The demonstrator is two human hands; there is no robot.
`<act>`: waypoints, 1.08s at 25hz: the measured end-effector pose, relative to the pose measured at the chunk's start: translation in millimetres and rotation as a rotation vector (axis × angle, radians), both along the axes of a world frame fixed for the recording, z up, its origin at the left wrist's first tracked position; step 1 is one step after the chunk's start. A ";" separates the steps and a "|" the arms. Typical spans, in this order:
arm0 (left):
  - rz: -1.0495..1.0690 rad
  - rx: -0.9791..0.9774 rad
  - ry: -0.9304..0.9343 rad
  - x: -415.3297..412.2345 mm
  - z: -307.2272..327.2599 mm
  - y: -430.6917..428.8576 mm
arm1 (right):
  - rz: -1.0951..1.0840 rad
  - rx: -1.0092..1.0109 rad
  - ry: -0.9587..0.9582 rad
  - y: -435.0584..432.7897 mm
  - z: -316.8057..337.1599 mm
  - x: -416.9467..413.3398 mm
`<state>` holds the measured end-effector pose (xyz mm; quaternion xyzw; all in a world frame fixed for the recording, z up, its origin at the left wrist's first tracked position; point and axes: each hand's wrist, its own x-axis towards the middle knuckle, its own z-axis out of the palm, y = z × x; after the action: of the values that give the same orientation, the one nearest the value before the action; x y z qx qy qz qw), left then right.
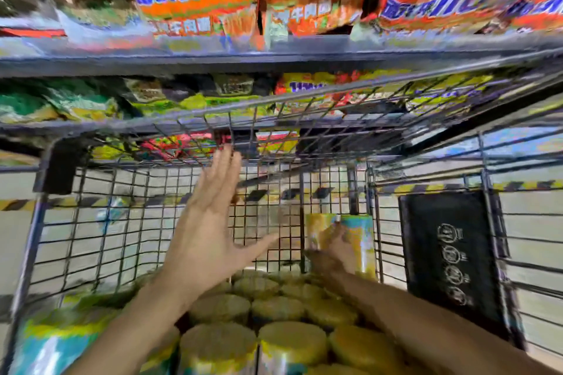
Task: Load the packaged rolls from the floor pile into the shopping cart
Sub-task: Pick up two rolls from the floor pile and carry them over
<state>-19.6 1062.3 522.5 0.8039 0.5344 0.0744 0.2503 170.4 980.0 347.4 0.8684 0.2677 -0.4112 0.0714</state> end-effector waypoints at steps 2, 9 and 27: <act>-0.032 0.005 0.003 -0.7 1.0 0.5 | 0.008 0.003 0.002 -3.7 3.5 1.6; -0.054 -0.035 0.050 15.1 22.3 4.3 | 0.121 0.019 -0.031 6.9 72.8 51.0; 0.233 0.195 0.257 42.8 187.9 -122.5 | 1.046 0.592 -0.263 -15.2 331.4 47.9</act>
<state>23.1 939.8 710.5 0.7598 0.6417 0.0509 0.0907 218.3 964.8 678.8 0.6484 0.7501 -0.1195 0.0517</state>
